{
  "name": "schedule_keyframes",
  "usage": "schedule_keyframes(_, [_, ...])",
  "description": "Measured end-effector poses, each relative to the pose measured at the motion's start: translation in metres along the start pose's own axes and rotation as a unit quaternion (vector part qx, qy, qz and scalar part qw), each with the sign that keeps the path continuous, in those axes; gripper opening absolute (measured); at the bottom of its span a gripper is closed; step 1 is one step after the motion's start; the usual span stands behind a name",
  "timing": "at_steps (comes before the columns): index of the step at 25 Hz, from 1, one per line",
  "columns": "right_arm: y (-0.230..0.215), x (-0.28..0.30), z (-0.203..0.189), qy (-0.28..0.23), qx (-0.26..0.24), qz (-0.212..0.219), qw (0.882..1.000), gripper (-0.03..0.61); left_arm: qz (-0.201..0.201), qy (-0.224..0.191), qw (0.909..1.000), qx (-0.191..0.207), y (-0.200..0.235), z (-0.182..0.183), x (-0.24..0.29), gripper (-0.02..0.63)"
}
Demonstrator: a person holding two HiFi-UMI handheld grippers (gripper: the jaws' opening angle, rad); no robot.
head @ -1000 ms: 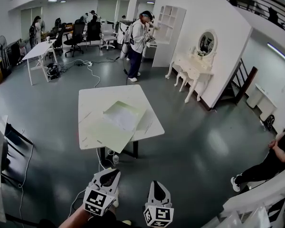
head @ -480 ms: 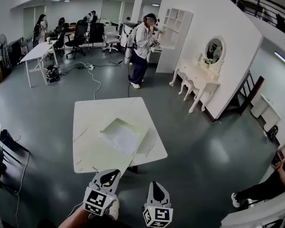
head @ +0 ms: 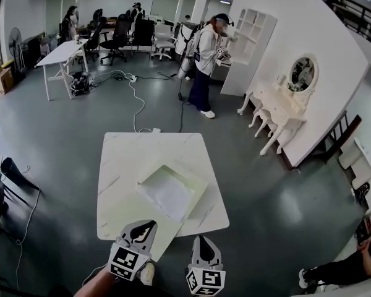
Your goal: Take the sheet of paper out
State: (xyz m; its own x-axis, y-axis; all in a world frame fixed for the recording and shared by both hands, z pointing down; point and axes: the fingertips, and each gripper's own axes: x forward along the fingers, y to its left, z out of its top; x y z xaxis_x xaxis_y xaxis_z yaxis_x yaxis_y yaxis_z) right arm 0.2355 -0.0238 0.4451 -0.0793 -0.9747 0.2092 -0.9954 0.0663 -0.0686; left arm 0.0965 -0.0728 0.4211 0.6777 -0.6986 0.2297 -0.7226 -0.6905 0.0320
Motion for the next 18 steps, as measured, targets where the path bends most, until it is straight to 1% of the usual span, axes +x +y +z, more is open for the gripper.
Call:
schedule_keyframes(4, [0.006, 0.048, 0.002, 0.005, 0.0, 0.014, 1.0, 0.017, 0.012, 0.008, 0.9999, -0.008, 0.037, -0.007, 0.023, 0.028])
schedule_keyframes(7, [0.013, 0.078, 0.006, 0.01, -0.009, 0.026, 1.0, 0.017, 0.02, 0.008, 0.9997, -0.014, 0.062, -0.006, 0.035, 0.028])
schedule_keyframes(11, [0.03, 0.114, 0.009, 0.022, -0.025, 0.046, 0.998, 0.017, 0.035, 0.014, 0.999, -0.025, 0.095, -0.013, 0.041, 0.028])
schedule_keyframes(18, [0.067, 0.181, -0.016, 0.066, -0.05, 0.107, 0.991, 0.017, 0.084, 0.027, 0.9939, -0.067, 0.15, -0.043, 0.045, 0.028])
